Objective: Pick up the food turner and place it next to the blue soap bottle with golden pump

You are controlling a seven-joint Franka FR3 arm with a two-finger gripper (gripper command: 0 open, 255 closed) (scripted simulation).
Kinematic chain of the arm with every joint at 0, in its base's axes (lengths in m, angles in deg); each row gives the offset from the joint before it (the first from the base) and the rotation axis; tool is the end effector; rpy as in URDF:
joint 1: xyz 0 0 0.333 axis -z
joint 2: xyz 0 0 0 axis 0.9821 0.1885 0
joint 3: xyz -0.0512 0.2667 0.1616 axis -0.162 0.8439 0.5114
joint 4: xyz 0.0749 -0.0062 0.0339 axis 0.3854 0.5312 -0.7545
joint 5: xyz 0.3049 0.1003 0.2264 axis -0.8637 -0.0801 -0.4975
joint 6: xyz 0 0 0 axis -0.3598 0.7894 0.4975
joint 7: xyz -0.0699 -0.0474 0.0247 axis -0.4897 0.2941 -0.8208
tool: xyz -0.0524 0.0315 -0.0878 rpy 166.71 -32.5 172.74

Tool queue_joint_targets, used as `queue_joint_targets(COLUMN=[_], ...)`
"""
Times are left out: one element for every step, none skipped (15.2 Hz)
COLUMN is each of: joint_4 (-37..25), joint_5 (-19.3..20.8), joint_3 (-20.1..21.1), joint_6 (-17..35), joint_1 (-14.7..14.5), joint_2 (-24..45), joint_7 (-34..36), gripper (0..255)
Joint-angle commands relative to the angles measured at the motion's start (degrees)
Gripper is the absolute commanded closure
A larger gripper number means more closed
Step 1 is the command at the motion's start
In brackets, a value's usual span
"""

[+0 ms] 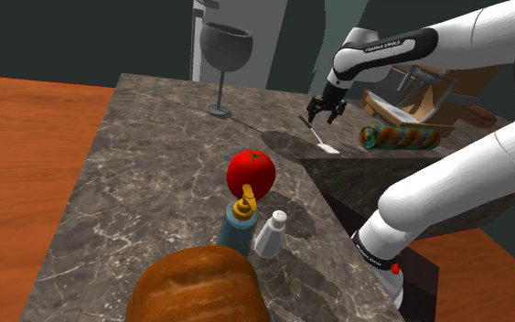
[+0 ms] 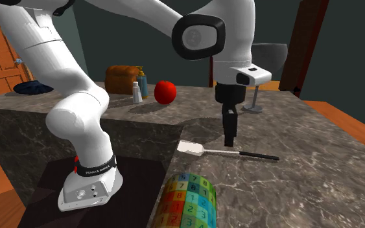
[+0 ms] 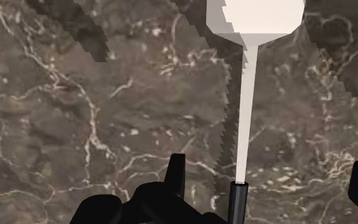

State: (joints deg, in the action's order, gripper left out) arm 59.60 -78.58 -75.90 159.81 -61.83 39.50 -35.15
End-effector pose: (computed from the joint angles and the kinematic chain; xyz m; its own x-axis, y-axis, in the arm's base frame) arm 0.3731 -0.2393 0.4367 0.8314 -0.5515 0.0675 -0.5528 -0.8333 -0.0006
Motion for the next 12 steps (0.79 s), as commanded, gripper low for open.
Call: queue_joint_targets(joint_4=[0.8, 1.2, 1.6, 2.0, 2.4, 3.0, 3.0, 3.0, 3.0, 3.0, 3.0, 3.0], joint_5=[-0.1, -0.1, -0.1, -0.2, -0.3, -0.4, -0.4, -0.4, -0.4, -0.4, -0.4, -0.4], joint_3=[-0.3, -0.4, -0.5, -0.6, -0.7, -0.8, -0.8, -0.8, -0.8, -0.8, -0.8, -0.8], joint_6=[1.8, 2.7, 3.5, 4.4, 5.2, 6.6, 6.6, 6.6, 6.6, 6.6, 6.6, 6.6], joint_1=[0.2, 0.2, 0.2, 0.1, 0.1, 0.1, 0.1, 0.1, 0.1, 0.1, 0.1, 0.1], joint_2=[1.2, 1.6, 2.0, 2.5, 2.9, 3.7, 3.7, 3.7, 3.7, 3.7, 3.7, 3.7], joint_7=[0.2, 0.1, 0.1, 0.0, 0.0, -0.1, -0.1, -0.1, -0.1, -0.1, -0.1, -0.1], gripper=[0, 0, 0, 0, 0, 0, 0, 0, 0, 0, 0, 0])
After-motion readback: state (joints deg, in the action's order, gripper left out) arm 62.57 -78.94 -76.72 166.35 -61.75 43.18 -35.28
